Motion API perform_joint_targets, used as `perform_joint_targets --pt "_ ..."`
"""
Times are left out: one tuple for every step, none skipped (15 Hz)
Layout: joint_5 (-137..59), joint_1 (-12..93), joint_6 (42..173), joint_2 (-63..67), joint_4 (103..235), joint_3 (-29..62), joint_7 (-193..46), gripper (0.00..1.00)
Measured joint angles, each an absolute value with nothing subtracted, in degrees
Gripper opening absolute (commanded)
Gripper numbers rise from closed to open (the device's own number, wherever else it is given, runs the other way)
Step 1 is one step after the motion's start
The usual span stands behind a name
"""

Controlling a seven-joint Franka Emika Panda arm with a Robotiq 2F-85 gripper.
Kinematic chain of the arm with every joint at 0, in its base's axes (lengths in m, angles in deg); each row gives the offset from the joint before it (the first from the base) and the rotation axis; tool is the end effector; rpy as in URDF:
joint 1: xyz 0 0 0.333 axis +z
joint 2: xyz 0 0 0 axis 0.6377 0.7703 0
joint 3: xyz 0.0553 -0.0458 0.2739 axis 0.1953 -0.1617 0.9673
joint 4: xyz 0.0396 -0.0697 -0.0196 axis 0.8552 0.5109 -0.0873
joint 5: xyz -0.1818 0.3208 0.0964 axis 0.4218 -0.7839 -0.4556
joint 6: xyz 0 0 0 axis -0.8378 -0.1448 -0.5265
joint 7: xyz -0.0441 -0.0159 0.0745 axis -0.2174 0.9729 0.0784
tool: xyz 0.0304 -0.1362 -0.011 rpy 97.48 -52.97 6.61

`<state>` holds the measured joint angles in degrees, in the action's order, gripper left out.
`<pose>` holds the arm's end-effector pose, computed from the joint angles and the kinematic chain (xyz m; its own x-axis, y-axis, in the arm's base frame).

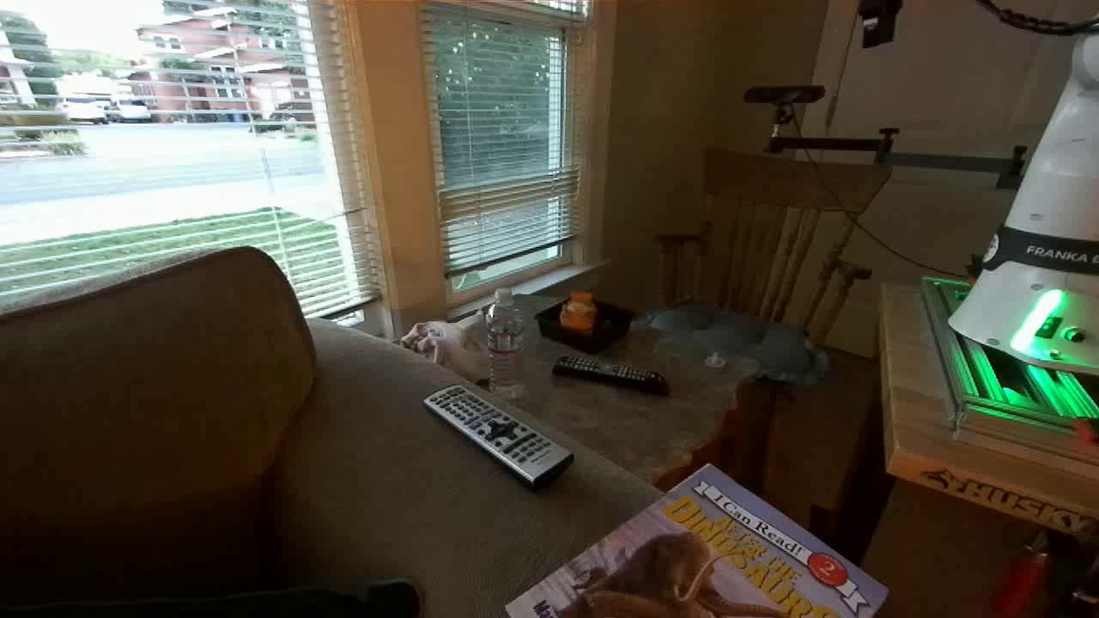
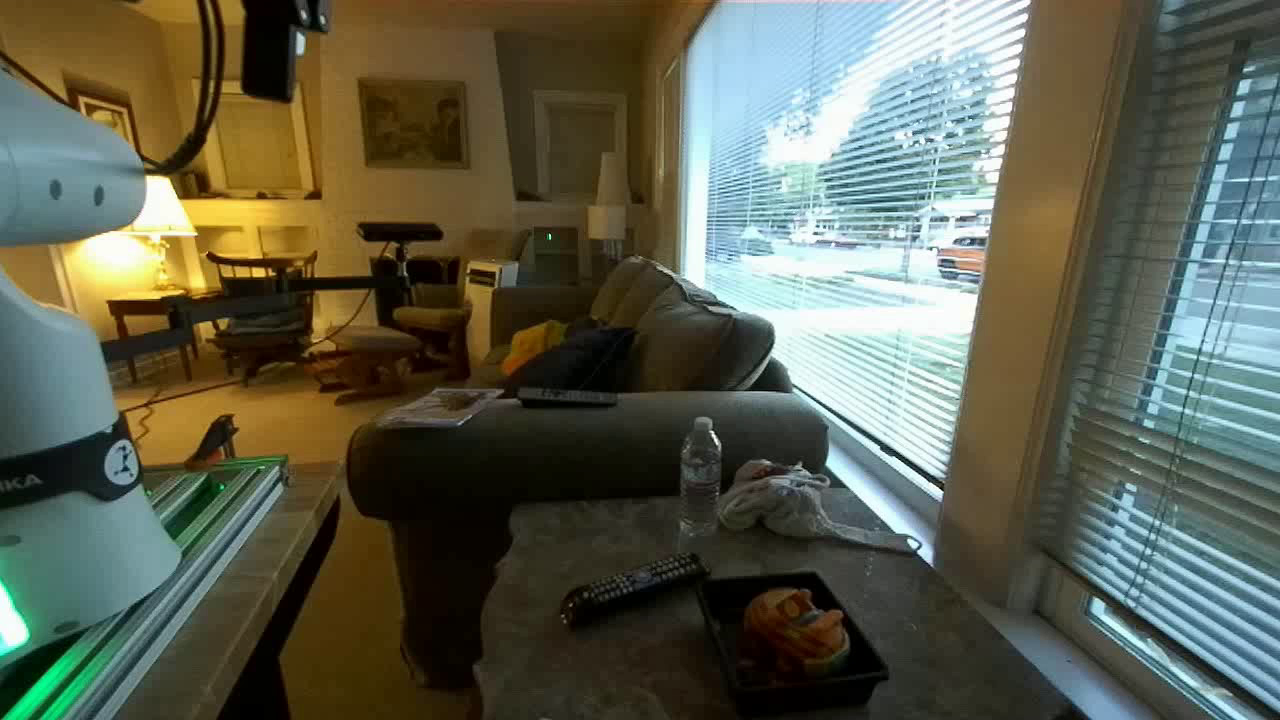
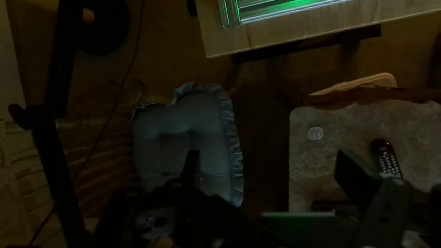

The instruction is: Take the car out of the black box.

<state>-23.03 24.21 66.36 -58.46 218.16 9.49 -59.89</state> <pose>0.2725 -0.1844 0.4774 0.9692 -0.2188 -0.1127 -0.1964 -0.9636 0.1813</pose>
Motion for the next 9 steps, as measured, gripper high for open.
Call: perform_joint_targets --pt "-23.03 24.21 66.36 -58.47 218.16 9.49 -59.89 1.0" --pt "-23.03 24.2 66.36 -58.47 218.16 9.49 -59.89 1.0" --pt "-23.03 24.2 66.36 -58.47 218.16 9.49 -59.89 1.0" --pt "-23.03 24.2 66.36 -58.47 218.16 9.49 -59.89 1.0" --pt "-23.03 24.2 66.36 -58.47 218.16 9.49 -59.89 1.0" --pt "-23.03 24.2 66.37 -58.47 218.16 9.49 -59.89 1.0" --pt "-23.03 24.2 66.37 -58.47 218.16 9.49 -59.89 1.0" --pt "-23.03 24.32 66.37 -58.47 218.16 9.4 -59.92 1.0" --pt "-23.07 24.75 66.34 -58.53 218.16 9.22 -59.7 1.0"
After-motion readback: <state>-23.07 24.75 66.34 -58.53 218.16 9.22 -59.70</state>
